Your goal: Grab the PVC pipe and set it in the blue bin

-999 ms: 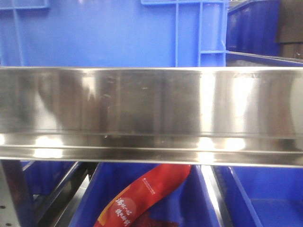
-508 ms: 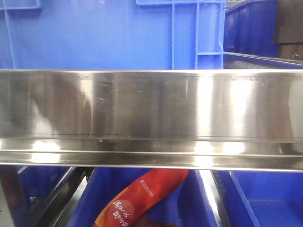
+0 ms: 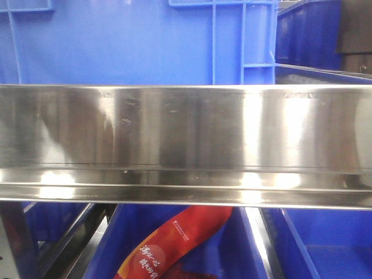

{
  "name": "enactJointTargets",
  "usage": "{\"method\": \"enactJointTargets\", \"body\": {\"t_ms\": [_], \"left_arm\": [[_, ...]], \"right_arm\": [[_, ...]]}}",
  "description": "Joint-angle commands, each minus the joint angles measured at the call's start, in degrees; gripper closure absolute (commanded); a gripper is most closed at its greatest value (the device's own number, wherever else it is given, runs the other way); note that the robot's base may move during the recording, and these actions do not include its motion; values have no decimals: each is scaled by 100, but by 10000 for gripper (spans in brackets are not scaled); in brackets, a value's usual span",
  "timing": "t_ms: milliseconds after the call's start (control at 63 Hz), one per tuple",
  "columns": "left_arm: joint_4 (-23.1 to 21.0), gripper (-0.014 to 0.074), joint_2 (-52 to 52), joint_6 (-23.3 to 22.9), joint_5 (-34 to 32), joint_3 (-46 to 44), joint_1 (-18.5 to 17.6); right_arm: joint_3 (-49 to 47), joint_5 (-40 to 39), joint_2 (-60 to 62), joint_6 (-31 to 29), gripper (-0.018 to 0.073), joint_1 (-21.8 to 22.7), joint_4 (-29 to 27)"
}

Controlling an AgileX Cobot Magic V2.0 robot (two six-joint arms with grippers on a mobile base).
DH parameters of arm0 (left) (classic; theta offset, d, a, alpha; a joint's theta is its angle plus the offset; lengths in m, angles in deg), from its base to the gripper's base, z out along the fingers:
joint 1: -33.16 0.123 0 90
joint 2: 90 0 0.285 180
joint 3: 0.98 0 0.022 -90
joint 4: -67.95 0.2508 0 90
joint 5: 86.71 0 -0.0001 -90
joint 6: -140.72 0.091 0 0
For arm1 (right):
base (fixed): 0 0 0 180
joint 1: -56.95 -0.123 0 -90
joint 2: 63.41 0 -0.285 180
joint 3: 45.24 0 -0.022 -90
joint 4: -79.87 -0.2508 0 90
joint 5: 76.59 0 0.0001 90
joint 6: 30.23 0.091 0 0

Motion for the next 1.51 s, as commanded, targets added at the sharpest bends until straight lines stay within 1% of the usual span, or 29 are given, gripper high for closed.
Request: {"method": "enactJointTargets", "body": {"t_ms": [0, 286, 523, 619, 952, 1015, 1063, 1126, 1190, 1301, 1428, 1491], "left_arm": [[-1, 707, 30, -26, -247, 9, 18], [-1, 707, 30, -26, -318, 9, 18], [-1, 707, 30, -26, -682, 9, 18], [-1, 707, 30, -26, -702, 9, 18], [-25, 707, 30, -26, -660, 9, 18], [-25, 707, 19, -26, -770, 9, 18], [-131, 707, 17, -26, -842, 9, 18], [-409, 707, -23, -26, -979, 9, 8], [-484, 707, -91, -16, -1017, -23, 8], [-484, 707, -262, -3, -911, -146, 8], [-511, 707, -393, -3, -885, -366, -2], [-569, 707, -472, 5, -871, -531, -25]], "right_arm": [[15, -205, 9, -25, 727, 11, 4], [15, -205, 9, -25, 727, 11, 4], [15, -205, 9, -25, 727, 11, 4], [15, -205, 9, -25, 727, 11, 4], [15, -560, 9, -25, 727, 11, -9], [15, -651, 9, -25, 727, 11, -55], [15, -692, -24, -25, 727, 11, -105], [15, -716, -85, -25, 727, 11, -267], [15, -752, -196, -80, 727, 11, -433], [15, -957, -385, -603, 727, 11, -956], [-3, -1152, -606, -1143, 727, 11, -1713], [-3, -1152, -740, -1318, 727, 11, -1927]]}}
